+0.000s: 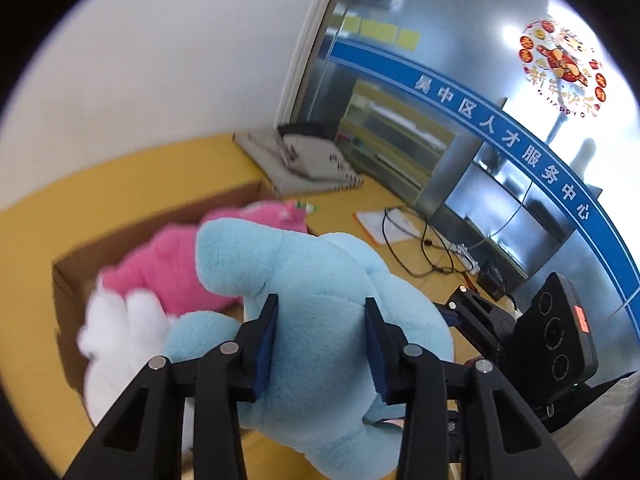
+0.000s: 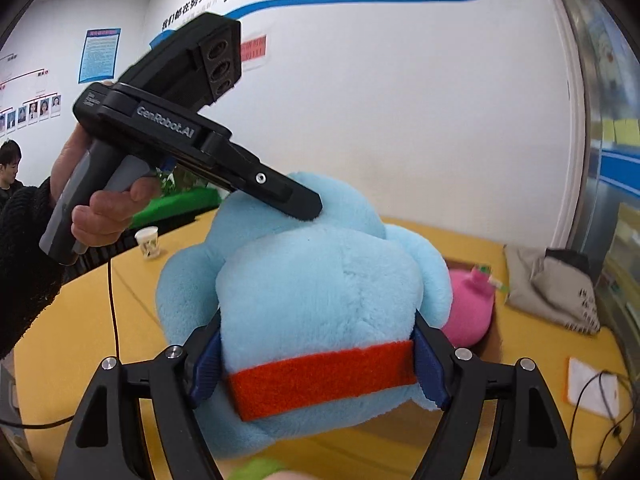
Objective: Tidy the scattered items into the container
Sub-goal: 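Carry the light blue plush with both grippers over the box, then lower the blue plush beside the panda and open both grippers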
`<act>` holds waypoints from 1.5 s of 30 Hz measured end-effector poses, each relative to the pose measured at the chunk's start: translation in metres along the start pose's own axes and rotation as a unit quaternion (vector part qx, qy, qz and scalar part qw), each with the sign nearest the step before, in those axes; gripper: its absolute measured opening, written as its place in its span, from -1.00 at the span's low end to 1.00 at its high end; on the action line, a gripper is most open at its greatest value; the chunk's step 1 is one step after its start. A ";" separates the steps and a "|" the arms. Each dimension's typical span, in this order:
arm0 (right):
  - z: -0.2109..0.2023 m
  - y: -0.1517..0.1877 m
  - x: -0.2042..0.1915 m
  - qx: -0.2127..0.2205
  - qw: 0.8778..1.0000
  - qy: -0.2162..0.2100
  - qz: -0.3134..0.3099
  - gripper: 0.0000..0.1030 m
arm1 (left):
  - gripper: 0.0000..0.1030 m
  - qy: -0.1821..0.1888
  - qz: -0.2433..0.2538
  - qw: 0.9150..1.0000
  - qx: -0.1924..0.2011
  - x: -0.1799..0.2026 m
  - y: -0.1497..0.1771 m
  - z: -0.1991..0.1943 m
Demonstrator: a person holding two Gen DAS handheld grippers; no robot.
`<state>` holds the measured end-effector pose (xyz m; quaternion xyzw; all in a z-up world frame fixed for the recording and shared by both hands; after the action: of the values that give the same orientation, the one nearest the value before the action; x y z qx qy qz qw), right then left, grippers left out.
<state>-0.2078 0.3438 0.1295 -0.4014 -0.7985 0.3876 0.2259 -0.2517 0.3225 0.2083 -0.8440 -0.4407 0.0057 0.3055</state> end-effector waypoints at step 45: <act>0.041 0.044 0.065 -0.179 0.975 -0.020 0.126 1.00 | 0.57 -0.214 -0.136 0.964 0.084 -0.038 0.090 -0.008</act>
<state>-0.2522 0.3953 0.0731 -0.5252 -0.8023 0.2712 0.0838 -0.2061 0.2517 0.1578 -0.7267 -0.6043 0.1811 0.2719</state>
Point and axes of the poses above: each gripper's, at about its wrist camera, not at the fingertips, and z roughly the way its jaws point, x to its right, y to its underside, the point moved 9 cm from there along z, roughly the way its jaws point, and after that the axes turned 15 degrees about -x, right-handed, at the moved point
